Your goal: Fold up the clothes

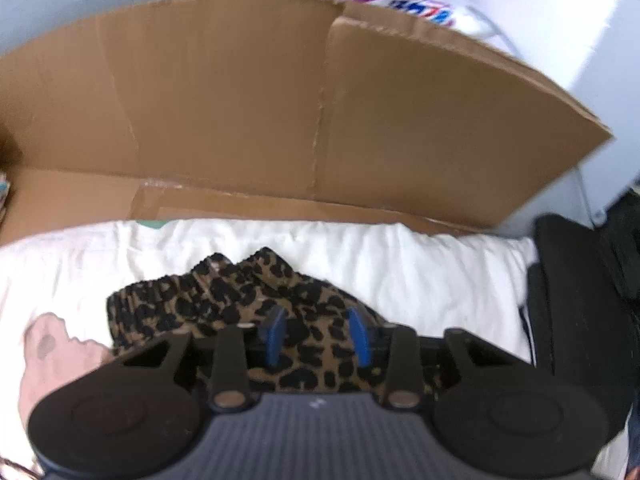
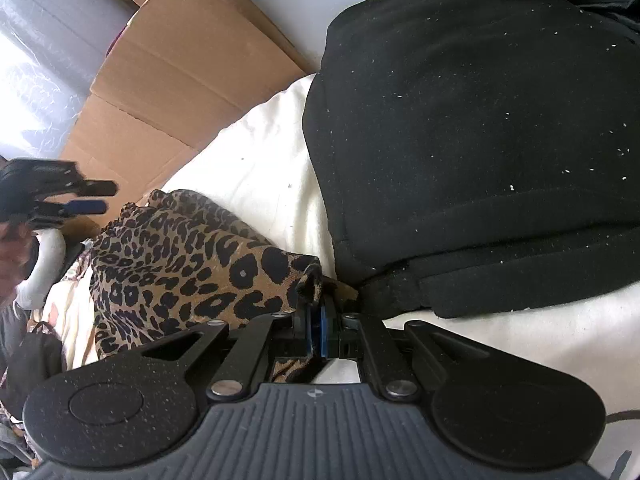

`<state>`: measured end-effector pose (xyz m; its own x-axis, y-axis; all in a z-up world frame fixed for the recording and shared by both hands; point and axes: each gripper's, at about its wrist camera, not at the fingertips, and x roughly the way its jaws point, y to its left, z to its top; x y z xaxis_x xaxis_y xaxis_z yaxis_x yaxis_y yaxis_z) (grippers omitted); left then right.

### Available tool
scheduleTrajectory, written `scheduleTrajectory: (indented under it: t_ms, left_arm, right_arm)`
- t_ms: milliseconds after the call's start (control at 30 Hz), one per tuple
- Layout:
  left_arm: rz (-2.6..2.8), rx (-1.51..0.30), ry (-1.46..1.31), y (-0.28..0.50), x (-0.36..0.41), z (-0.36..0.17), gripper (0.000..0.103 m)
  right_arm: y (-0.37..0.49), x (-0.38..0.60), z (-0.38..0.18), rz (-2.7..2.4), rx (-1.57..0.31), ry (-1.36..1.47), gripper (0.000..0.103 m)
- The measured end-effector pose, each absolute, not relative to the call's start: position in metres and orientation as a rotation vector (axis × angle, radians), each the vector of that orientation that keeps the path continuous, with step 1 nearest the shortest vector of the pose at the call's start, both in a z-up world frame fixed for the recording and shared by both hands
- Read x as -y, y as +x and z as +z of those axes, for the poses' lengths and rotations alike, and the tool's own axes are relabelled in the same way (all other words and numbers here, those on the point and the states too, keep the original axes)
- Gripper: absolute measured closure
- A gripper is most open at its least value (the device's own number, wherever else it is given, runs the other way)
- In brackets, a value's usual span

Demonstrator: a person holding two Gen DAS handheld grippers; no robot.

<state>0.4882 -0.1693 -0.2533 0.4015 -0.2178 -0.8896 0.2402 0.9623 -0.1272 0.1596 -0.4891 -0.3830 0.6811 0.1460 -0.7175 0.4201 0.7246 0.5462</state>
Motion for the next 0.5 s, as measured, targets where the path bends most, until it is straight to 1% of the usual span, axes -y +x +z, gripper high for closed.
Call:
scheduleTrajectory:
  t_ms: [233,500]
  left_arm:
    - [-0.193,-1.208,-0.072,0.510,0.178,-0.280,0.068]
    - [-0.125,-1.275,-0.164,0.516,0.175,-0.302,0.068]
  right_arm:
    - [0.161,0.493,-0.385,-0.154,-0.830,0.762,0.101]
    - [0.162,0.494,-0.386,-0.138,-0.832,0.751,0.101]
